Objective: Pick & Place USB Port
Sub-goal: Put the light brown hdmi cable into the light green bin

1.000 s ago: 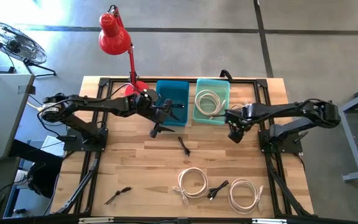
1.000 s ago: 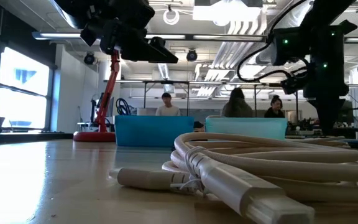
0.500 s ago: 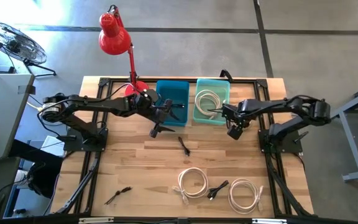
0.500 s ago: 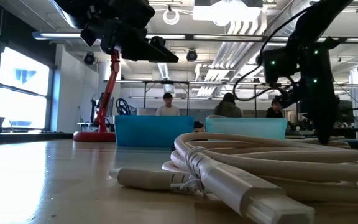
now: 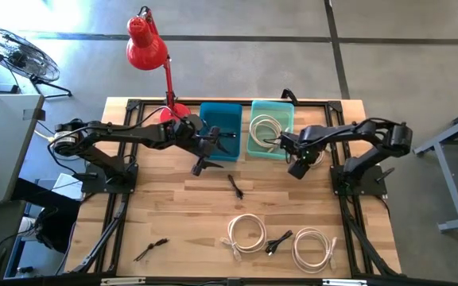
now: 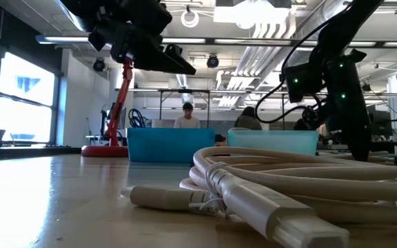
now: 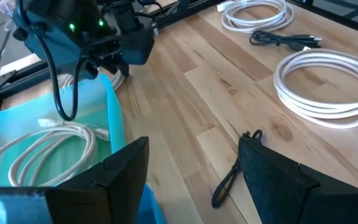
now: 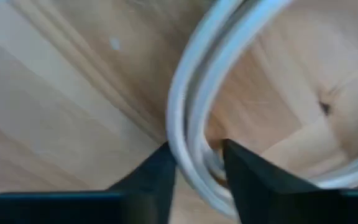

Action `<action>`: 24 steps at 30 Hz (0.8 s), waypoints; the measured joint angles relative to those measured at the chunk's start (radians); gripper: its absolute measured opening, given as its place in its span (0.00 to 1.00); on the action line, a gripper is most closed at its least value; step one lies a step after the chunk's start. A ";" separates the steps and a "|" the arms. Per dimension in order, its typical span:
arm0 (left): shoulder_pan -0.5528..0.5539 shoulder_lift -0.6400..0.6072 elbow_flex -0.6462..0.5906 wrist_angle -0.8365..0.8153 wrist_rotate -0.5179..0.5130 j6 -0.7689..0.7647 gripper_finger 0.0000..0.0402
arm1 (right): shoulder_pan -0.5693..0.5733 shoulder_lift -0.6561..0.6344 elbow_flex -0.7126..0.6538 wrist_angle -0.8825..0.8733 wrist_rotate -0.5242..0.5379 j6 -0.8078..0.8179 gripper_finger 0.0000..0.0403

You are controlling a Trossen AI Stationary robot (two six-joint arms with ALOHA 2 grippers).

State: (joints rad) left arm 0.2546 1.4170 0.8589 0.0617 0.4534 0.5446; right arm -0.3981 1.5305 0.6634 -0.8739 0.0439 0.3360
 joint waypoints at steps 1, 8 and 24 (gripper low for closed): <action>0.000 0.000 0.000 -0.003 0.000 0.000 0.61 | 0.000 -0.005 -0.001 -0.001 -0.003 0.000 0.20; 0.000 0.000 0.000 -0.013 0.000 -0.001 0.61 | 0.028 -0.016 -0.002 -0.005 0.027 0.014 0.07; 0.000 0.000 0.000 -0.074 -0.003 -0.004 0.61 | 0.249 -0.012 0.141 -0.264 0.164 0.223 0.02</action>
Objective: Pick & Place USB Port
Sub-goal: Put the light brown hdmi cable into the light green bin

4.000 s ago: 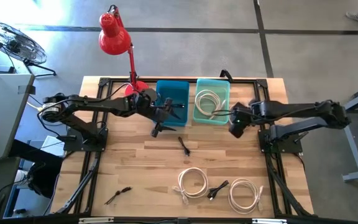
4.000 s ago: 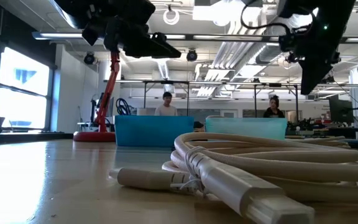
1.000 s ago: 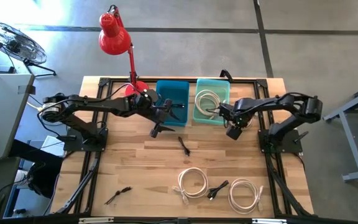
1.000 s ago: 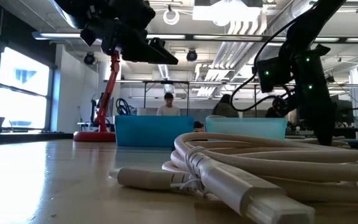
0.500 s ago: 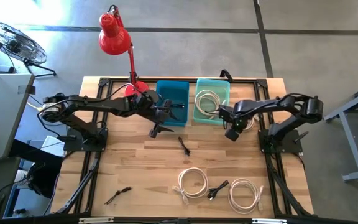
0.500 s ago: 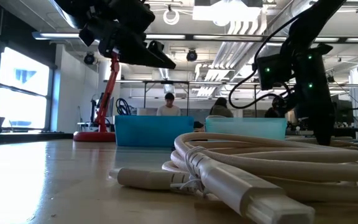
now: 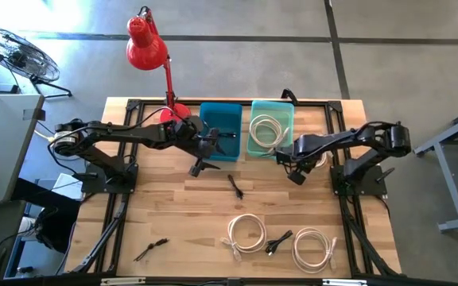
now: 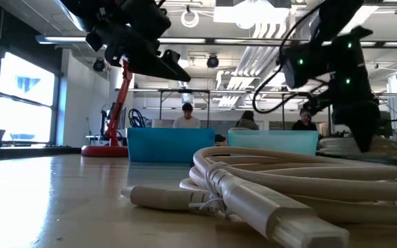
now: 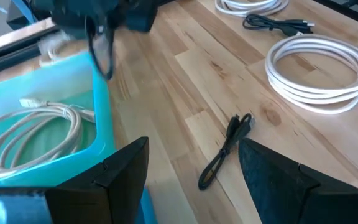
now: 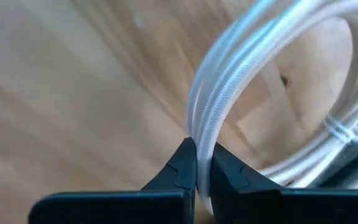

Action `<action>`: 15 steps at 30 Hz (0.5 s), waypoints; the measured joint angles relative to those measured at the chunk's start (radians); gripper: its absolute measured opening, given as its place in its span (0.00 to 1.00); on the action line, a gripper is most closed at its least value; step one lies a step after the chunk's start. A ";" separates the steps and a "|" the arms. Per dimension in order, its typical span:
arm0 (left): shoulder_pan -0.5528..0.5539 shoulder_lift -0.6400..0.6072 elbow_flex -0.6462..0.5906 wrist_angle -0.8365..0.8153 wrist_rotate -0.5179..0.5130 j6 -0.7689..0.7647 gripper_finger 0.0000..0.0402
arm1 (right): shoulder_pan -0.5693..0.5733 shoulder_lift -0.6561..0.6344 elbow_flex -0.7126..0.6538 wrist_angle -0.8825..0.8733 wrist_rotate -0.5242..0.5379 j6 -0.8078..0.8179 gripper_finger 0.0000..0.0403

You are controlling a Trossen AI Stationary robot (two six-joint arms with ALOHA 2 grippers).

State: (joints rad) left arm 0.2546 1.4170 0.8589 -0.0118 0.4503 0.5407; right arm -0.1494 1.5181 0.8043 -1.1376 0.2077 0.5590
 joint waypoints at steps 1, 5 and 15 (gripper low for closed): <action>0.000 0.000 0.000 -0.004 0.000 0.000 0.61 | 0.016 0.000 0.025 -0.050 0.003 0.022 0.02; 0.000 0.000 0.000 -0.017 0.000 0.000 0.61 | 0.066 -0.001 0.120 -0.188 0.031 0.084 0.02; 0.000 0.000 0.000 -0.045 -0.073 0.004 0.61 | 0.095 -0.002 0.377 -0.270 0.225 -0.001 0.02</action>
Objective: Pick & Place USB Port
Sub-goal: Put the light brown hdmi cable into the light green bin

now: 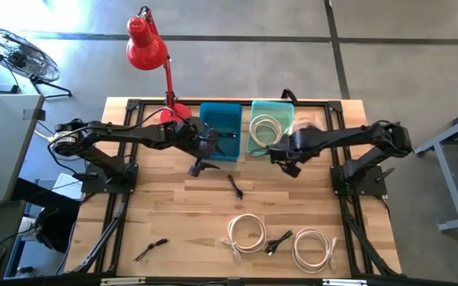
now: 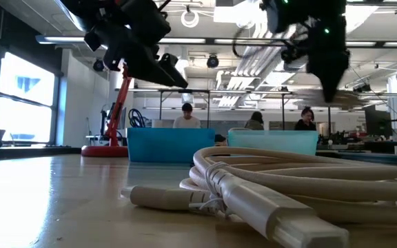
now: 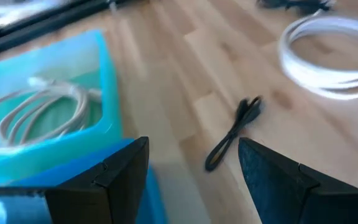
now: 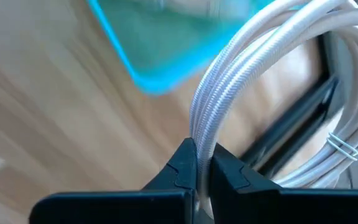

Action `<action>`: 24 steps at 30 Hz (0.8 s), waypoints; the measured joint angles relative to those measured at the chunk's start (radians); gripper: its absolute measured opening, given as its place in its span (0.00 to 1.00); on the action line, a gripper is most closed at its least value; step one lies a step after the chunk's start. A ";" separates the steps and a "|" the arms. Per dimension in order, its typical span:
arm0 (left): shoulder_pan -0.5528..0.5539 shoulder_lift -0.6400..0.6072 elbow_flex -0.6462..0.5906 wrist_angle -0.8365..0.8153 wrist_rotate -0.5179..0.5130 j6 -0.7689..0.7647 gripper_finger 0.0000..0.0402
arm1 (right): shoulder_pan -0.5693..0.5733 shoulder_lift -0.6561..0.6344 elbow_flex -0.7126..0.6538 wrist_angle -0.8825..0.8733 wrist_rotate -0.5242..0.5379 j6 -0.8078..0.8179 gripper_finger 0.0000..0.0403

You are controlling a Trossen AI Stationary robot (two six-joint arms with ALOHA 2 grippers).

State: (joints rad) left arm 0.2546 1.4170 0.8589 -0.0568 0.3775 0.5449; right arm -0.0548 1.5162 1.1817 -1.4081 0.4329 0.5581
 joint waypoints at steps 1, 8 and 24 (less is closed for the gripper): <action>0.000 0.000 0.000 -0.008 -0.025 0.001 0.61 | -0.005 0.000 0.023 0.024 0.015 -0.033 0.02; 0.000 0.000 0.000 -0.025 -0.128 0.000 0.61 | -0.088 0.000 0.096 0.332 -0.005 -0.321 0.02; 0.000 0.000 0.000 -0.052 -0.138 -0.001 0.61 | -0.247 0.191 0.096 0.533 -0.208 -0.516 0.02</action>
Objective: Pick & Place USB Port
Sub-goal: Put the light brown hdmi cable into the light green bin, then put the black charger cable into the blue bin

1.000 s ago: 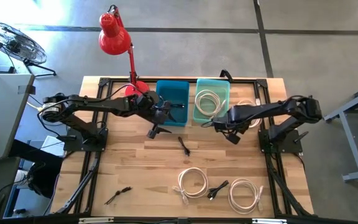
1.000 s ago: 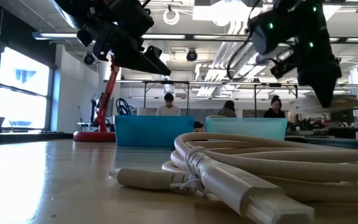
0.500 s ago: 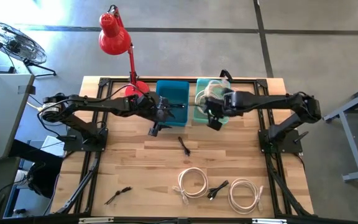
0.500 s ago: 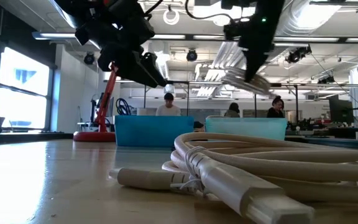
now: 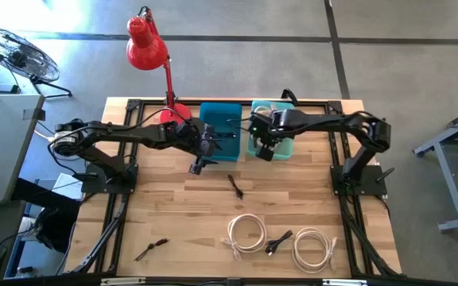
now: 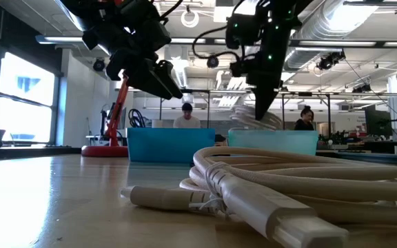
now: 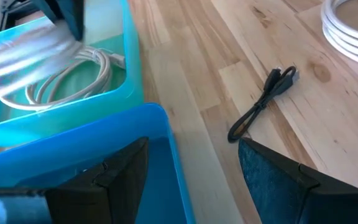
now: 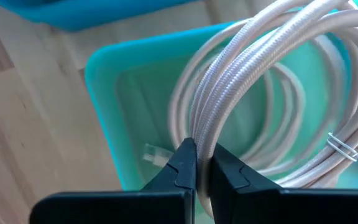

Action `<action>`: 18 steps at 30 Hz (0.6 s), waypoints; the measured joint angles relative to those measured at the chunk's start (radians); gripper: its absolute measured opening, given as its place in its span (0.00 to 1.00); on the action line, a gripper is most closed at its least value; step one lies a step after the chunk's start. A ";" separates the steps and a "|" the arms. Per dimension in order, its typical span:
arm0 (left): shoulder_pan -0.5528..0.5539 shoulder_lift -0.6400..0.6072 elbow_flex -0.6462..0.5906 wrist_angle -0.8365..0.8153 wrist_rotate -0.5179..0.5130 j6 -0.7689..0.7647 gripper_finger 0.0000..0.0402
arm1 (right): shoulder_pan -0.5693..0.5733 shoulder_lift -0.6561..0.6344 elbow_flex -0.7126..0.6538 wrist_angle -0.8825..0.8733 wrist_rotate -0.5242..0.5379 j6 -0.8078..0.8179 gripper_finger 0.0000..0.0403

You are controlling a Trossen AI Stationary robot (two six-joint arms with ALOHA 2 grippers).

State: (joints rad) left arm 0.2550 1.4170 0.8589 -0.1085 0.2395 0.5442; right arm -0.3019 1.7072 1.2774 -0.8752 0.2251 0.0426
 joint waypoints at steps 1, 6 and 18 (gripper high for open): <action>0.000 0.000 0.000 0.000 0.000 -0.002 0.61 | 0.000 0.012 0.000 0.002 -0.007 0.001 0.02; 0.000 -0.019 0.000 0.001 0.004 -0.019 0.61 | -0.016 0.052 0.000 0.010 -0.024 0.039 0.02; 0.000 -0.059 0.000 -0.036 0.003 -0.019 0.61 | -0.022 0.038 0.000 0.010 -0.022 0.064 0.40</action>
State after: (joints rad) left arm 0.2550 1.3579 0.8593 -0.1445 0.2424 0.5255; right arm -0.3237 1.7453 1.2774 -0.8650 0.2035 0.1070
